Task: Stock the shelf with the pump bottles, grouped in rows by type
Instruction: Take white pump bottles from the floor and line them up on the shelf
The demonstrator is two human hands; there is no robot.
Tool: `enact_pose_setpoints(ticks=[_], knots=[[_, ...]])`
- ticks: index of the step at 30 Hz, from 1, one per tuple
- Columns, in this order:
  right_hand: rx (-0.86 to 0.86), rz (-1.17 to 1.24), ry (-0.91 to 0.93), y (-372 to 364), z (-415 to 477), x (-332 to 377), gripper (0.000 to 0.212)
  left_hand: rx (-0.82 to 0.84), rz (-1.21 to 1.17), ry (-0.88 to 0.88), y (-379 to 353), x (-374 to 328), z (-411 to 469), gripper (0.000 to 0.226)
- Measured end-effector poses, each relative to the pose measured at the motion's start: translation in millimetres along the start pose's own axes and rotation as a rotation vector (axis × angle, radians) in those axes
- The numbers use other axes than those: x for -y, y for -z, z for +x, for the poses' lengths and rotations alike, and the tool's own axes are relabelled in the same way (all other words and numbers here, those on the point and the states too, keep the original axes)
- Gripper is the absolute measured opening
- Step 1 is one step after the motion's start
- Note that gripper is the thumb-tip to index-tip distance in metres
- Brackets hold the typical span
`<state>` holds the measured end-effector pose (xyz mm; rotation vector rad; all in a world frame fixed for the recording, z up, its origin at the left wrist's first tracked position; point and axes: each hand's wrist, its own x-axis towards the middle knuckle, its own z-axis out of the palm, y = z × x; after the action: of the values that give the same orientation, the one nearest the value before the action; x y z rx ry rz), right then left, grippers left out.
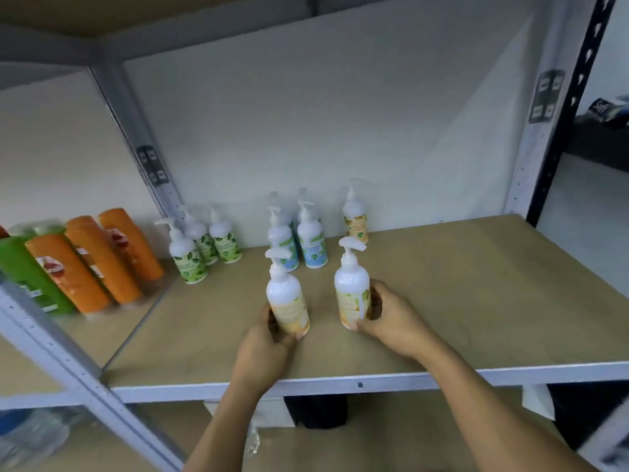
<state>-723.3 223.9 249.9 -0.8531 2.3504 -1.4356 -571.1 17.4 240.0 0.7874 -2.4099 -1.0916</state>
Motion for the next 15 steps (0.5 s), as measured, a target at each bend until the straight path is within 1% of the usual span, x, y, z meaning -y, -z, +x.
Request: enact_pose_setpoints(ticks=[2,5,9,11,15], knots=[[0.025,-0.017,0.006,0,1,-1,0.066,-0.005,0.013,-0.001,-3,-1,4,0.048],[-0.007,-0.046,0.009,-3,3,-3,0.063,0.008,0.022,0.002,-8,-7,9,0.053],[-0.048,-0.074,0.009,-5,3,-7,0.060,0.029,0.030,-0.008,-16,-13,20,0.069],[-0.094,-0.093,0.004,-5,4,-8,0.060,0.037,0.034,-0.030,-22,-15,26,0.070],[-0.268,-0.162,-0.020,2,12,-14,0.058,0.060,0.046,-0.077,-28,-20,36,0.066]])
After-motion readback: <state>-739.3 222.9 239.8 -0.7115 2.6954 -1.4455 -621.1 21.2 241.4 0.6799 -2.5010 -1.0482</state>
